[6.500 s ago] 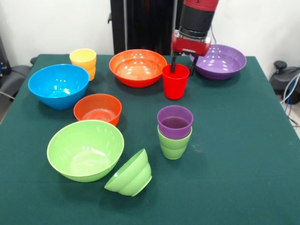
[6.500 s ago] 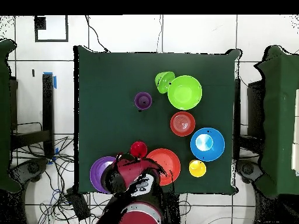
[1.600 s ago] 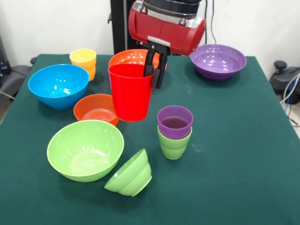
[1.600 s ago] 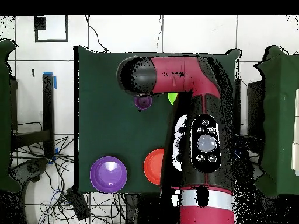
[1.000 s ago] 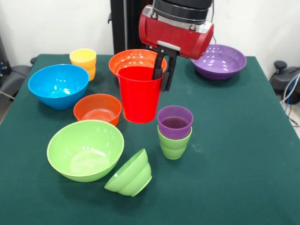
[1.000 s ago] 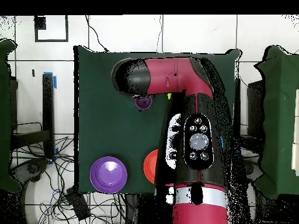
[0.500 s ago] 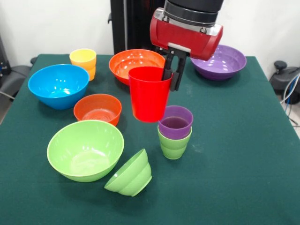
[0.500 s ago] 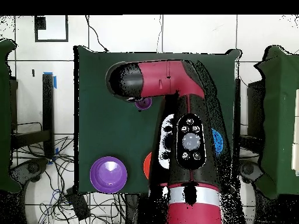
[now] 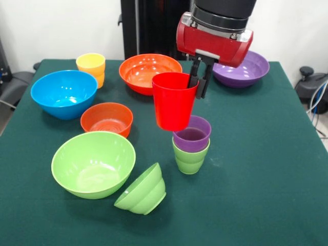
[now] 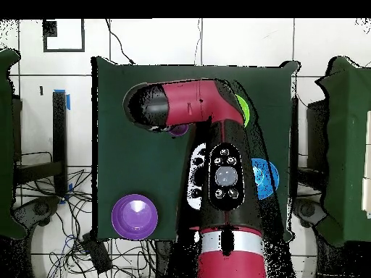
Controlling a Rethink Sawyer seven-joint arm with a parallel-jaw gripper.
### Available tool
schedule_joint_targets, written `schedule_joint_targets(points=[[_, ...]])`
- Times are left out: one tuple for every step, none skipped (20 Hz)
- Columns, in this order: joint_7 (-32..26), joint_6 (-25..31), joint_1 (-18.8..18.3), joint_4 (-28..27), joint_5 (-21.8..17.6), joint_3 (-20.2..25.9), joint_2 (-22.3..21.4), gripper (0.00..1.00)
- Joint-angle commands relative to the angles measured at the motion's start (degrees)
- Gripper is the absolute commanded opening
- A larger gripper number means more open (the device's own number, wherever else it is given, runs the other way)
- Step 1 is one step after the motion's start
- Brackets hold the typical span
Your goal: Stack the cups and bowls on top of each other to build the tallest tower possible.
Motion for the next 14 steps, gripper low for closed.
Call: schedule_joint_targets(points=[[-3.81, -1.96, 1.25, 6.18, -3.63, 1.73, -0.08, 0.00], [-3.18, -2.12, 1.50, 6.18, -3.67, 1.56, 0.16, 0.00], [-2.84, -2.10, 1.70, 6.11, -3.66, 1.49, 0.29, 0.00], [-2.47, -2.07, 1.98, 5.97, -3.65, 1.44, 0.57, 0.00], [-2.41, -2.09, 2.13, 6.01, -3.68, 1.43, 0.61, 0.00], [-1.93, -2.12, 2.42, 5.91, -3.72, 1.28, 0.89, 0.00], [-1.80, -1.93, 2.56, 5.62, -3.69, 1.19, 0.96, 0.00], [-1.47, -1.96, 2.76, 5.45, -3.69, 1.03, 1.20, 0.00], [-1.31, -2.01, 2.84, 5.44, -3.63, 0.94, 1.27, 0.00], [-1.27, -2.16, 2.90, 5.29, -3.64, 0.89, 1.53, 0.00], [-1.16, -2.31, 3.00, 5.33, -3.60, 0.77, 1.64, 0.00], [-1.06, -2.36, 3.03, 5.10, -3.54, 0.71, 1.91, 0.00], [-1.02, -2.27, 3.10, 4.82, -3.47, 0.70, 2.13, 0.00], [-0.97, -2.17, 3.16, 4.54, -3.40, 0.69, 2.35, 0.00]])
